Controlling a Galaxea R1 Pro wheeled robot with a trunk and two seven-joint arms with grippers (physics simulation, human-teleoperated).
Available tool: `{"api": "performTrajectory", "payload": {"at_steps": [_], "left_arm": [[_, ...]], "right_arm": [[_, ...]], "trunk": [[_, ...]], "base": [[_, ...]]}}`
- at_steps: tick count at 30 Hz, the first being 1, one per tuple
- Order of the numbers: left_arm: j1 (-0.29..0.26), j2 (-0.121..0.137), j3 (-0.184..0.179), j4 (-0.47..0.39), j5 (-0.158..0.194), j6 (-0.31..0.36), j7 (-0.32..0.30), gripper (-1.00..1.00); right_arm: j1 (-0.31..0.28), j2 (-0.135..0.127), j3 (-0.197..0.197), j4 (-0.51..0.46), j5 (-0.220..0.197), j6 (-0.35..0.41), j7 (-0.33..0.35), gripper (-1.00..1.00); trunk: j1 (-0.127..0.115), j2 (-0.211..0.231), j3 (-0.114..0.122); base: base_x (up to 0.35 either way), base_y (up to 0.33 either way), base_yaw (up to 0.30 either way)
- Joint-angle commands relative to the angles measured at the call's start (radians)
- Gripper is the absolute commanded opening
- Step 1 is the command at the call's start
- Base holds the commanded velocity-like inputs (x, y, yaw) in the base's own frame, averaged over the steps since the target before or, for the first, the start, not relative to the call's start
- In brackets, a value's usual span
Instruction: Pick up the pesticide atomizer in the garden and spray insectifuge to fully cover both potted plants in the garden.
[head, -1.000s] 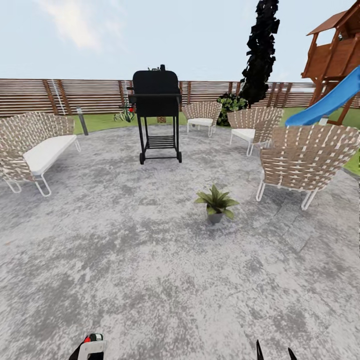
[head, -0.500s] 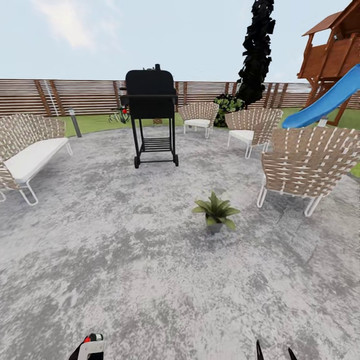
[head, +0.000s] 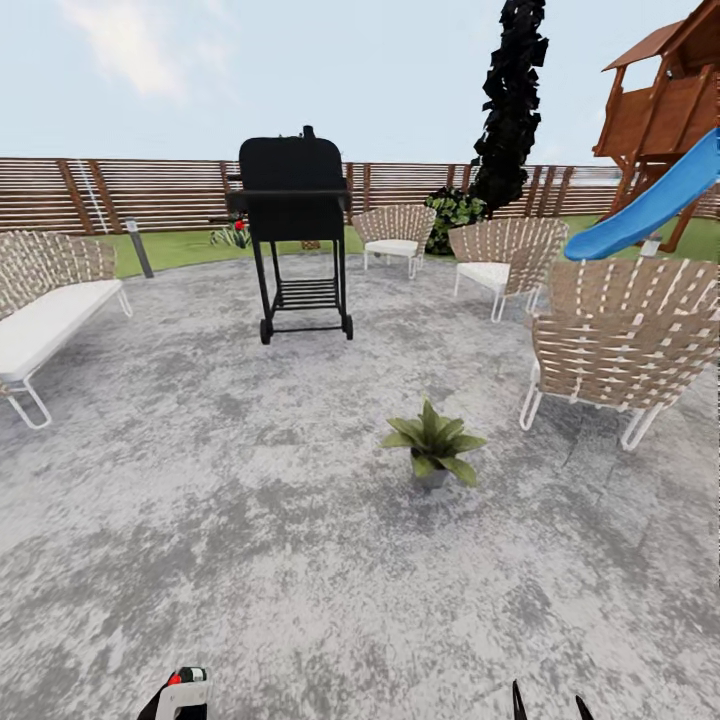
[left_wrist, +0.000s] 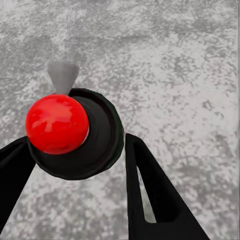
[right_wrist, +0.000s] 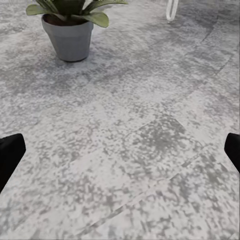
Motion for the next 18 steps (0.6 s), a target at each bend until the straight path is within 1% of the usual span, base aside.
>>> {"api": "performTrajectory", "payload": {"at_steps": [1, 18], "left_arm": [[0.0, 0.0, 0.001, 0.0, 0.002, -0.003, 0.0, -1.0], [0.0, 0.0, 0.001, 0.0, 0.002, -0.004, 0.0, -1.0]], "right_arm": [[-0.001, 0.0, -0.003, 0.001, 0.002, -0.002, 0.001, 1.0], [-0.001, 0.0, -0.003, 0.001, 0.002, -0.002, 0.001, 1.0]], "trunk": [[0.0, 0.0, -0.001], [0.0, 0.0, -0.001]], "base": [[0.316, -0.099, -0.177], [0.284, -0.156, -0.258]]}}
